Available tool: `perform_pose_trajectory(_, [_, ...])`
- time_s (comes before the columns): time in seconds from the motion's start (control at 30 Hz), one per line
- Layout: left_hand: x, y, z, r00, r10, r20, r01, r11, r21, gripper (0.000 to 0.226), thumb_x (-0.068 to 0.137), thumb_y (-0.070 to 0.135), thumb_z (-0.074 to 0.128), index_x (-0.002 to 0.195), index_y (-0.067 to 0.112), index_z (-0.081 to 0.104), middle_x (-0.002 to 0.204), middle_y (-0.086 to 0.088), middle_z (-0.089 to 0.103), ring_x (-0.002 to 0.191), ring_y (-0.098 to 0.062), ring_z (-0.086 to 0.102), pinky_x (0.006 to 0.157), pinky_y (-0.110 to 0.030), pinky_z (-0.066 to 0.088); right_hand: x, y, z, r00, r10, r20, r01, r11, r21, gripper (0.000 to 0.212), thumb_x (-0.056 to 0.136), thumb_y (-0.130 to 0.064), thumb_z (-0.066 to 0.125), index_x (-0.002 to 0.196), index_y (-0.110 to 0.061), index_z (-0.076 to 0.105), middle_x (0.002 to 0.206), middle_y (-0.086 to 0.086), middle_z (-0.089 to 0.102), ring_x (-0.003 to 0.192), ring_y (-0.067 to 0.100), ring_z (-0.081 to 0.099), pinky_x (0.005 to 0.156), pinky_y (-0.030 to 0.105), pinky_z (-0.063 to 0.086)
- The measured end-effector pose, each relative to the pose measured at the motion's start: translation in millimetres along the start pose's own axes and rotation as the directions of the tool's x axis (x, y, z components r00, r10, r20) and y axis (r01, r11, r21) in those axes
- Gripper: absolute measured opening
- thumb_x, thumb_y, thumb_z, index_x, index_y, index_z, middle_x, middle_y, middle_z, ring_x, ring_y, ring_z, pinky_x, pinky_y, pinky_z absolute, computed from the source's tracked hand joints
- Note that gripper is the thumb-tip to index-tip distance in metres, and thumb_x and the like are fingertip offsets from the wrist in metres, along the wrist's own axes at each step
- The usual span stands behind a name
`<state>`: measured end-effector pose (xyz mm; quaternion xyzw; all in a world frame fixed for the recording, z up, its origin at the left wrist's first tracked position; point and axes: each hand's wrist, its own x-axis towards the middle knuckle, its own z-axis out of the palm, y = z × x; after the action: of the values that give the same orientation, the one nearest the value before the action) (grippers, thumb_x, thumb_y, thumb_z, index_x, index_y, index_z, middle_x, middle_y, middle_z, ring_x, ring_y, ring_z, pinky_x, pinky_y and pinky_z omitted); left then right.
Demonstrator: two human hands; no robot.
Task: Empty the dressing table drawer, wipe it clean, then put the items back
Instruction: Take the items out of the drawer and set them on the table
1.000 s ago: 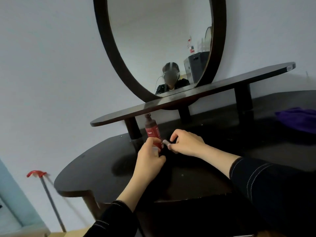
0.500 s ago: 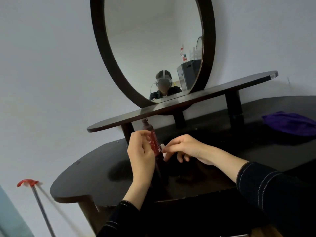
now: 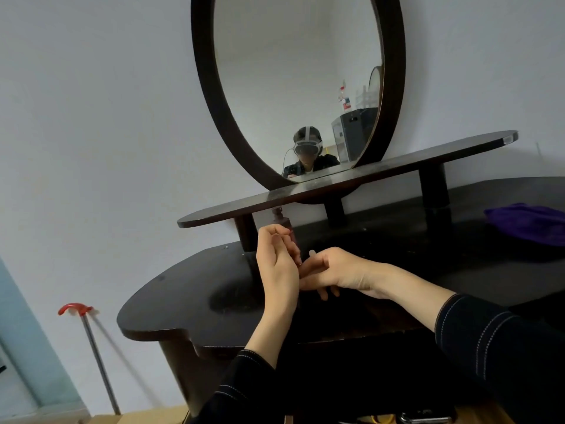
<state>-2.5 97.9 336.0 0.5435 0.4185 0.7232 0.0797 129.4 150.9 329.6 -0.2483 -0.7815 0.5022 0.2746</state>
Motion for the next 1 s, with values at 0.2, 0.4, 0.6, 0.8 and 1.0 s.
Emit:
perform_pose_trajectory(0.2, [1,-5,-5,0.995,0.086,-0.046,-0.08,0.988,0.134,0.019,0.106,0.028,0.04,0.121,0.03,0.052,0.095,0.028,0.062,0.091,0.007,0.06,0.081,-0.017,0.053,1,3,-8,0.983,0.023,-0.181,-0.011,0.998,0.068,0.028,0.087,-0.034,0.078,0.105,-0.012,0.074,0.092,0.009,0.077,0.057,0.007,0.056,0.047,0.02,0.04])
perform_pose_trajectory(0.4, [18,-35,-41,0.998,-0.068,-0.004,0.064,0.924,0.376,0.016,0.096,0.022,0.049,0.1,0.033,0.06,0.103,0.012,0.06,0.099,-0.027,0.062,0.087,-0.046,0.057,-1,22,-35,0.717,0.058,-0.694,-0.297,0.927,-0.229,0.018,0.099,-0.032,0.058,0.09,-0.021,0.068,0.069,-0.001,0.074,0.058,0.012,0.066,0.062,0.03,0.054])
perform_pose_trajectory(0.6, [24,-50,-52,0.925,-0.376,0.06,0.237,0.692,0.682,0.015,0.095,0.033,0.054,0.084,0.027,0.062,0.086,0.001,0.07,0.077,-0.024,0.068,0.077,-0.047,0.058,11,20,-25,0.77,0.009,-0.638,-0.502,0.627,-0.596,0.027,0.104,-0.04,0.047,0.098,-0.02,0.064,0.077,-0.002,0.063,0.074,0.02,0.064,0.063,0.033,0.046])
perform_pose_trajectory(0.8, [22,-51,-49,0.908,-0.392,0.147,0.158,0.644,0.748,0.027,0.091,0.019,0.052,0.114,0.02,0.066,0.121,0.0,0.066,0.105,-0.026,0.063,0.091,-0.046,0.053,9,24,-25,0.875,0.007,-0.484,-0.379,0.631,-0.677,0.033,0.104,-0.033,0.036,0.097,-0.024,0.068,0.092,-0.002,0.07,0.085,0.022,0.066,0.069,0.035,0.046])
perform_pose_trajectory(1.0, [23,-53,-50,0.906,-0.409,0.105,0.234,0.693,0.682,0.033,0.09,0.013,0.054,0.121,0.017,0.065,0.114,0.002,0.066,0.077,-0.002,0.058,0.062,-0.024,0.044,7,28,-28,0.887,-0.001,-0.462,-0.297,0.765,-0.571,0.035,0.097,-0.018,0.048,0.121,-0.031,0.069,0.131,-0.008,0.065,0.116,0.016,0.061,0.083,0.03,0.047])
